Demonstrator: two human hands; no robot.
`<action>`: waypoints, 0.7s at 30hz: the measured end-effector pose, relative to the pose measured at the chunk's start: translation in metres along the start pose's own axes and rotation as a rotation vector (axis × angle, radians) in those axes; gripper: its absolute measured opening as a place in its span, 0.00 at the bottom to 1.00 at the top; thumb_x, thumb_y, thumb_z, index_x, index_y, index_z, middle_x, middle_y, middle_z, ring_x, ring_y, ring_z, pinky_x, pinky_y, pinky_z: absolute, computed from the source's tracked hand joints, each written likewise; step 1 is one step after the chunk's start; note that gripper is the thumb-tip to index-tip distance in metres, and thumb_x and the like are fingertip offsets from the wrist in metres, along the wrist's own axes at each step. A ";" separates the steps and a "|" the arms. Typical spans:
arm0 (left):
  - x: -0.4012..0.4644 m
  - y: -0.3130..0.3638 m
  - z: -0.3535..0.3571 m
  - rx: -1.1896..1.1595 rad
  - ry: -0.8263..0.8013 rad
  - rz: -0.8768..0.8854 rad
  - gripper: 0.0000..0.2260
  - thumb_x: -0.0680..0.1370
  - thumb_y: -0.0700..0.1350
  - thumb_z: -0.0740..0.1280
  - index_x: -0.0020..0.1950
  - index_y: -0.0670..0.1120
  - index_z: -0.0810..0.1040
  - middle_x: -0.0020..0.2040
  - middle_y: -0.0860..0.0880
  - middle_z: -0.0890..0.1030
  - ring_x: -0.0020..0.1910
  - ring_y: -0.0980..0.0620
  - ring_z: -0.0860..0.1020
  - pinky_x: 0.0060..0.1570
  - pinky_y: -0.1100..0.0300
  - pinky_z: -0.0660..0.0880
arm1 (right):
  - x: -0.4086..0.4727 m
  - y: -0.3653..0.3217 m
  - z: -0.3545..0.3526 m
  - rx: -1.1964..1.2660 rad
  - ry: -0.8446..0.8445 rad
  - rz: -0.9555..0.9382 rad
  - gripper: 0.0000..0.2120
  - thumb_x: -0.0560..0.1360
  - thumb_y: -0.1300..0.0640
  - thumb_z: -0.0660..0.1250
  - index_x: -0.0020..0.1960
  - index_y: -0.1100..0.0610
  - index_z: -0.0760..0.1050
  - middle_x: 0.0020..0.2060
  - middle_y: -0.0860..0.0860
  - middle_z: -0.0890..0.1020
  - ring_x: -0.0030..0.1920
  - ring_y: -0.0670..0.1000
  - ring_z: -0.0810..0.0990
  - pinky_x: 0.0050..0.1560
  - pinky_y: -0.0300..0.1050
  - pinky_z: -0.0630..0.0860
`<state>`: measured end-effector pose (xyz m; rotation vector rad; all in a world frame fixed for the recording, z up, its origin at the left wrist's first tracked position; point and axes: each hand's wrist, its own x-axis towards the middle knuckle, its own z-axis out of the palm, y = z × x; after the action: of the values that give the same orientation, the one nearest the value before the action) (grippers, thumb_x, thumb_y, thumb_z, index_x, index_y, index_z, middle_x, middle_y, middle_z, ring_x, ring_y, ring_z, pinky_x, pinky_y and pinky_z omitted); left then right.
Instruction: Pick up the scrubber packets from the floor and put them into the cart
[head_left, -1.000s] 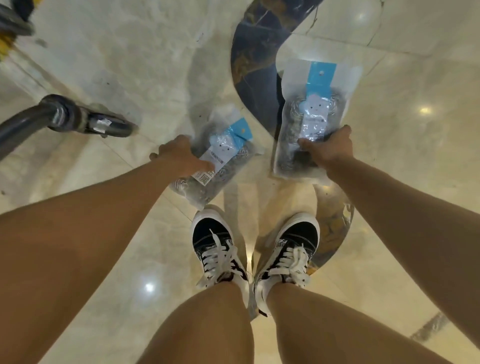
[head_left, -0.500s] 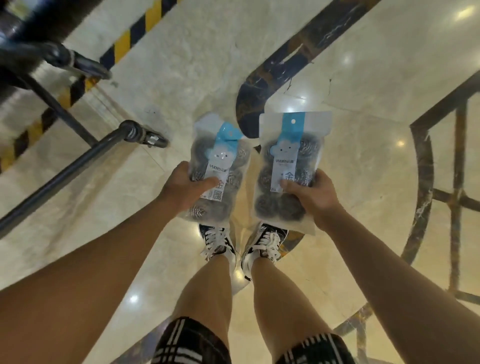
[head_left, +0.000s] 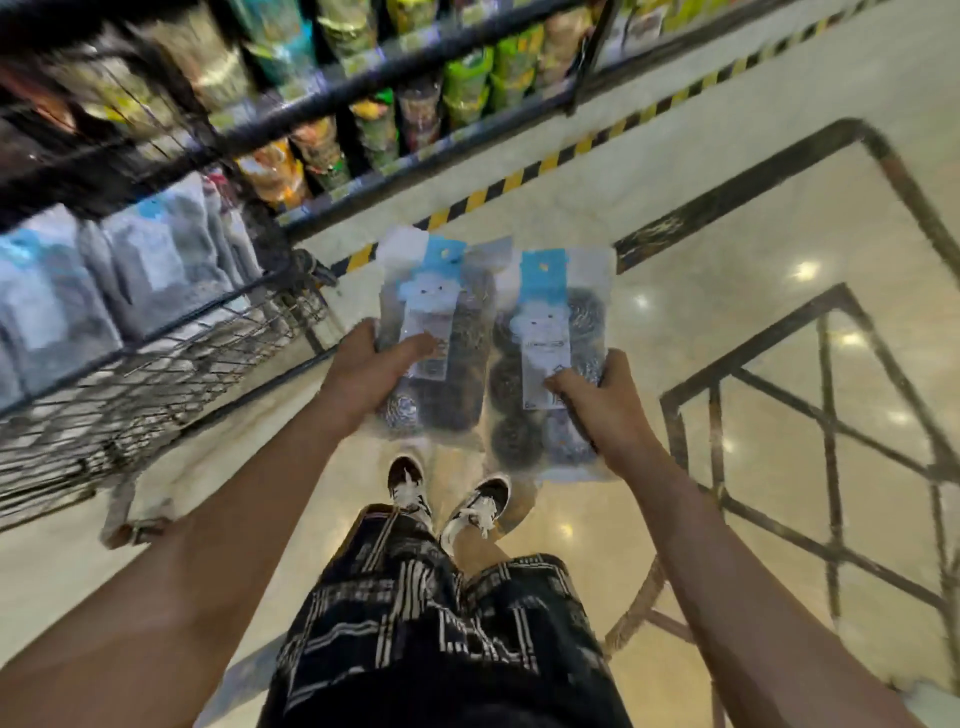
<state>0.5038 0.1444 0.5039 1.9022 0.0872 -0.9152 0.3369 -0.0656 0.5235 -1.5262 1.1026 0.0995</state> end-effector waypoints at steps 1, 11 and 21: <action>-0.019 0.015 -0.011 -0.019 0.015 0.020 0.16 0.76 0.49 0.76 0.59 0.44 0.78 0.47 0.52 0.83 0.41 0.58 0.80 0.32 0.72 0.75 | -0.016 -0.016 -0.002 -0.002 -0.006 -0.019 0.23 0.73 0.53 0.75 0.62 0.57 0.68 0.48 0.52 0.80 0.38 0.45 0.79 0.35 0.41 0.73; -0.147 0.024 -0.142 -0.285 0.313 0.062 0.12 0.76 0.47 0.76 0.57 0.45 0.83 0.44 0.53 0.88 0.47 0.52 0.86 0.45 0.59 0.80 | -0.128 -0.132 0.067 -0.033 -0.061 -0.274 0.14 0.75 0.52 0.77 0.58 0.52 0.78 0.51 0.50 0.86 0.49 0.48 0.87 0.52 0.52 0.83; -0.158 -0.033 -0.321 -0.509 0.487 -0.017 0.25 0.70 0.55 0.79 0.61 0.44 0.80 0.51 0.46 0.88 0.49 0.47 0.87 0.55 0.47 0.82 | -0.164 -0.186 0.264 -0.082 -0.210 -0.306 0.16 0.76 0.49 0.76 0.59 0.52 0.76 0.50 0.47 0.85 0.46 0.45 0.85 0.39 0.41 0.77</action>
<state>0.5558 0.4673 0.6523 1.5994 0.5729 -0.3696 0.5037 0.2158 0.6793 -1.6988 0.6989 0.0932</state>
